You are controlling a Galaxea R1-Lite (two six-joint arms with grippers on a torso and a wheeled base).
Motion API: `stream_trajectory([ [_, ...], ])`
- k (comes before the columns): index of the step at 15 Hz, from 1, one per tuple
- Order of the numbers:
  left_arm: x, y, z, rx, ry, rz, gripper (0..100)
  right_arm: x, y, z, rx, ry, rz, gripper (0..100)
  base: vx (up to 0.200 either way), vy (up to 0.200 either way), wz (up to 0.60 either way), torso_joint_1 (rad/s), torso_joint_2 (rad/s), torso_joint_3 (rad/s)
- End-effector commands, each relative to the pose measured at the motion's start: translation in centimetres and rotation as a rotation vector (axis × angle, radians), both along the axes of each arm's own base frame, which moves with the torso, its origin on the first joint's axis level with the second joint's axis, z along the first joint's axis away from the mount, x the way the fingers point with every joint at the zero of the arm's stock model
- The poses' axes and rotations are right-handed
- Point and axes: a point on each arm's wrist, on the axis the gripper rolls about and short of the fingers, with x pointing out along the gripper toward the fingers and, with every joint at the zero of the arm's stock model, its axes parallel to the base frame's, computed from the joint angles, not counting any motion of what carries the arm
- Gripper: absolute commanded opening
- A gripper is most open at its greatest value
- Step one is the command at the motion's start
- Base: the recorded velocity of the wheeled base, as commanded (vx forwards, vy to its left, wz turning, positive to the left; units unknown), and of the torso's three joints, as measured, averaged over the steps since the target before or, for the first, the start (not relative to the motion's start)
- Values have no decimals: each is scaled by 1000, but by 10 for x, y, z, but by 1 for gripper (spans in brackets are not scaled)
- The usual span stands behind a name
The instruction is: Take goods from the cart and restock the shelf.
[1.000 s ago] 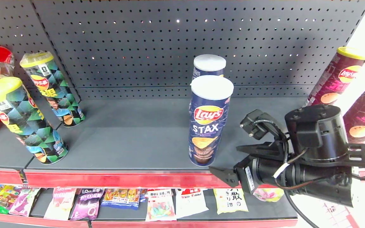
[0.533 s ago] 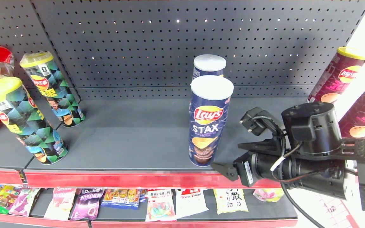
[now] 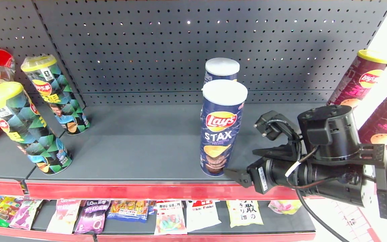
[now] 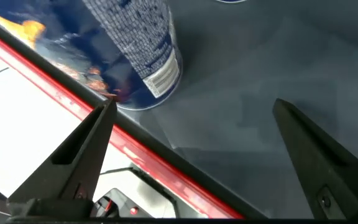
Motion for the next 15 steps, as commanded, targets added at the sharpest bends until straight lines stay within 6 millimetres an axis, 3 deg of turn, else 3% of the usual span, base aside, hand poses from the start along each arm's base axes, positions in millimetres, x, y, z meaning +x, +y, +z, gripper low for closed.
stream_trajectory([
  [1, 0, 0, 0, 0, 1, 0, 100, 2, -2, 0, -1, 1, -9, 100, 0, 0, 0, 0, 0, 0],
  [15, 0, 0, 0, -1, 1, 0, 100, -1, -16, 2, 4, -7, -43, 100, 0, 0, 0, 0, 0, 0],
])
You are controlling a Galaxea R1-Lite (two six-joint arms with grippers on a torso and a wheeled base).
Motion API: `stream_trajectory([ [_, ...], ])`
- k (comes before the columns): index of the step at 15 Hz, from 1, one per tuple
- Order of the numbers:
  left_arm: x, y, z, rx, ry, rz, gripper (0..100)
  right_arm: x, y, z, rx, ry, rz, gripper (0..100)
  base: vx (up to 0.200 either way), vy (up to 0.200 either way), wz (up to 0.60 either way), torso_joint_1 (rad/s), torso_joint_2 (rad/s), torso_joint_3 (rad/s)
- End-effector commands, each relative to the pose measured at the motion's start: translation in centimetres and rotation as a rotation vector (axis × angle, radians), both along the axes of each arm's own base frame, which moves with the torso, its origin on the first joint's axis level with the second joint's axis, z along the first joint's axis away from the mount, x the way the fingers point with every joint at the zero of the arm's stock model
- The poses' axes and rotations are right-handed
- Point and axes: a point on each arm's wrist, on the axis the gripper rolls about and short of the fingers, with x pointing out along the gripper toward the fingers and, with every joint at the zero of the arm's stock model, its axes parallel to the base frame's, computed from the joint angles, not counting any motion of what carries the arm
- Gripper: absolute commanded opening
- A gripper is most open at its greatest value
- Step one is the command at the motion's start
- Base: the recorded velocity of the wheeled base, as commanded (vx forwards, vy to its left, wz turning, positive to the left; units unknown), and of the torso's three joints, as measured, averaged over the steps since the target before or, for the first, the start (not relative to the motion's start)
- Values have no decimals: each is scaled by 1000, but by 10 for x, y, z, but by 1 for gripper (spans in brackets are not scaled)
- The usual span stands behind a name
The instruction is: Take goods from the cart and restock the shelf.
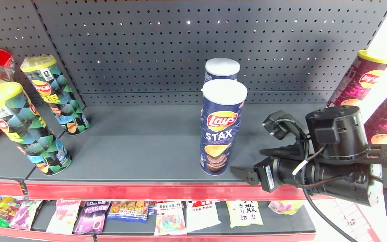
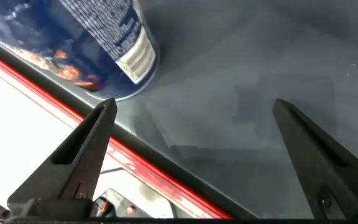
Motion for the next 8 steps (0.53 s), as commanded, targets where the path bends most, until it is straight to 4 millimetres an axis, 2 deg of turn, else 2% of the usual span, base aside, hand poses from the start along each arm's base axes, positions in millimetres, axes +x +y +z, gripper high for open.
stream_trajectory([
  [1, 0, 0, 0, 0, 1, 0, 100, -6, -5, 4, 10, -13, -2, 100, 0, 0, 0, 0, 0, 0],
  [3, 0, 0, 0, -2, 1, 0, 100, -23, -17, 19, 50, -62, 6, 100, 0, 0, 0, 0, 0, 0],
  [5, 0, 0, 0, 0, 1, 0, 100, -56, -44, 34, 100, -134, 13, 100, 0, 0, 0, 0, 0, 0],
  [7, 0, 0, 0, 0, 1, 0, 100, -81, -68, 44, 159, -204, -6, 100, 0, 0, 0, 0, 0, 0],
  [8, 0, 0, 0, -2, 1, 0, 100, -85, -77, 45, 175, -216, -39, 100, 0, 0, 0, 0, 0, 0],
])
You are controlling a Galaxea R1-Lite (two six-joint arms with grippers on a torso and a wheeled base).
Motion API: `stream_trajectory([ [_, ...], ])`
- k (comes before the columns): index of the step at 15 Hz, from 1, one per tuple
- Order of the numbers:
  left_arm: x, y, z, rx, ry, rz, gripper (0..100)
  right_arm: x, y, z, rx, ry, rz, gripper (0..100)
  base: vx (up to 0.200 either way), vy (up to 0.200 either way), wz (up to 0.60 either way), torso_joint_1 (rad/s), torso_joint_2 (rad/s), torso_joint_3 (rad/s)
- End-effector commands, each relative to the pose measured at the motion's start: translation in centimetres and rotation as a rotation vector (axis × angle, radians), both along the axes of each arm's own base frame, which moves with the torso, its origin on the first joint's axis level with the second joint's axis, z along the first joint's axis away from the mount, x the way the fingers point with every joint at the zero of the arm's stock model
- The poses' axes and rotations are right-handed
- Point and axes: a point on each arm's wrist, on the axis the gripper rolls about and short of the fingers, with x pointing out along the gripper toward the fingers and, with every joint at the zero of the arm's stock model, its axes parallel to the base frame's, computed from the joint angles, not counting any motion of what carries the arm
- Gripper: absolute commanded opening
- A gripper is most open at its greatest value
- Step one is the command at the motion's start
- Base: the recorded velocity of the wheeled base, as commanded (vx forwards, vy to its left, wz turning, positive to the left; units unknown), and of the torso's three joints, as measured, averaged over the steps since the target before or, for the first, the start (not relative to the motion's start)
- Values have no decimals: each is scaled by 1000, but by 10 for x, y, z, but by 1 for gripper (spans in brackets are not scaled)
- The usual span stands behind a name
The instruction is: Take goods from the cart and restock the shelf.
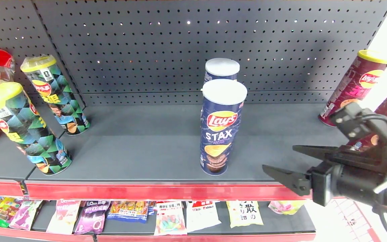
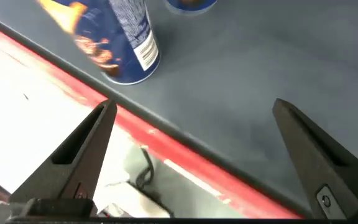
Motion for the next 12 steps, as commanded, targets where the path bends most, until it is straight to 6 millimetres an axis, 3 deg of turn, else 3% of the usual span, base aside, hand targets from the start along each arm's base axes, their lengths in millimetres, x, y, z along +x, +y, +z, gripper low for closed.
stream_trajectory([
  [1, 0, 0, 0, -2, 1, 0, 100, -33, -36, 9, 82, -87, -53, 100, 0, 0, 0, 0, 0, 0],
  [5, 0, 0, 0, 0, 1, 0, 100, -58, -51, -3, 99, -107, -36, 100, 0, 0, 0, 0, 0, 0],
  [8, 0, 0, 0, 0, 1, 0, 100, -76, -65, -1, 143, -164, -34, 100, 0, 0, 0, 0, 0, 0],
  [12, 0, 0, 0, -2, 1, 0, 100, -100, -83, -21, 178, -182, 88, 100, 0, 0, 0, 0, 0, 0],
])
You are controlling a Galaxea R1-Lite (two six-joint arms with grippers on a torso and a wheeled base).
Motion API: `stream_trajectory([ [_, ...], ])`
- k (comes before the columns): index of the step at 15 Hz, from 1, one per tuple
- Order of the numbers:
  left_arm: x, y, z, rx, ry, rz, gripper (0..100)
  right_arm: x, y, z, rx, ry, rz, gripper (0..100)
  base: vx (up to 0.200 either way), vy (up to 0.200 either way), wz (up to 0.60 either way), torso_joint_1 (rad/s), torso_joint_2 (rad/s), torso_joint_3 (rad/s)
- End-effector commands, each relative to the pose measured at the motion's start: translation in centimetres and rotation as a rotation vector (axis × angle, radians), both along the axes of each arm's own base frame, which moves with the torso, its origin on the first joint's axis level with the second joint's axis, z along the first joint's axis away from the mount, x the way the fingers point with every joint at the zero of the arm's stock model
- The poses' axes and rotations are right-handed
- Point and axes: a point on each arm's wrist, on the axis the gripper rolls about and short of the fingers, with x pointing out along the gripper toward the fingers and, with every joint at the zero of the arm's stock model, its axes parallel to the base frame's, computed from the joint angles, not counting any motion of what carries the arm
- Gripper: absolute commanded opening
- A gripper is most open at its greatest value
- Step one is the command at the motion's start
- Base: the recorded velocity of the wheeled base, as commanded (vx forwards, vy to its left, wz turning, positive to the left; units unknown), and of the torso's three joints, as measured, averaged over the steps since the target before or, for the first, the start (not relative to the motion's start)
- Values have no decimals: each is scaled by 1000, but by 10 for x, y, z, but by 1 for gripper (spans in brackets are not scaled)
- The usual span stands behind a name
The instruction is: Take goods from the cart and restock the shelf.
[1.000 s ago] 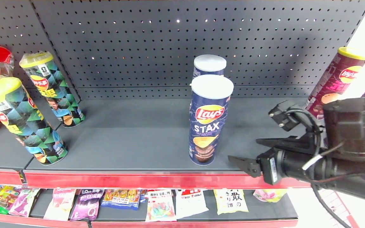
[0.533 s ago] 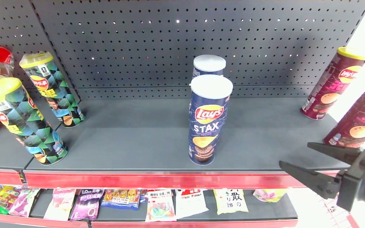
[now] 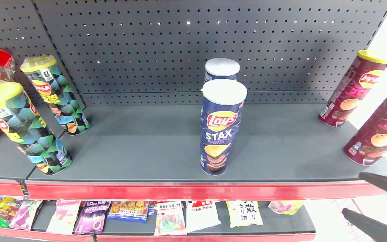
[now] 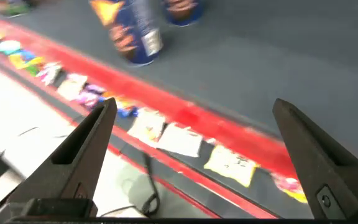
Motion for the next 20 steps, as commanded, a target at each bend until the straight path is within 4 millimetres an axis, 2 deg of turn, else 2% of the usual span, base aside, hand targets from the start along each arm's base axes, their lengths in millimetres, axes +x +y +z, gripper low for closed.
stream_trajectory([
  [1, 0, 0, 0, -2, 1, 0, 100, -20, -18, -15, 27, -53, 15, 100, 0, 0, 0, 0, 0, 0],
  [3, 0, 0, 0, -2, 1, 0, 100, -35, -30, -32, 2, -48, -35, 100, 0, 0, 0, 0, 0, 0],
  [5, 0, 0, 0, 0, 1, 0, 100, -64, -38, -48, 5, -57, -186, 100, 0, 0, 0, 0, 0, 0],
  [6, 0, 0, 0, 0, 1, 0, 100, -75, -39, -63, 8, -92, -250, 100, 0, 0, 0, 0, 0, 0],
  [8, 0, 0, 0, 0, 1, 0, 100, -85, -37, -92, -1, -121, -389, 100, 0, 0, 0, 0, 0, 0],
  [9, 0, 0, 0, -2, 1, 0, 100, -85, -37, -98, 3, -102, -395, 100, 0, 0, 0, 0, 0, 0],
  [10, 0, 0, 0, 0, 1, 0, 100, -82, -39, -105, 20, -79, -473, 100, 0, 0, 0, 0, 0, 0],
  [13, 0, 0, 0, -2, 1, 0, 100, -86, -43, -105, 57, -119, -446, 100, 0, 0, 0, 0, 0, 0],
  [16, 0, 0, 0, -2, 1, 0, 100, -90, -43, -106, 108, -160, -495, 100, 0, 0, 0, 0, 0, 0],
  [18, 0, 0, 0, -2, 1, 0, 100, -88, -46, -106, 120, -201, -656, 100, 0, 0, 0, 0, 0, 0],
  [20, 0, 0, 0, 0, 1, 0, 100, -88, -47, -106, 98, -210, -666, 100, 0, 0, 0, 0, 0, 0],
])
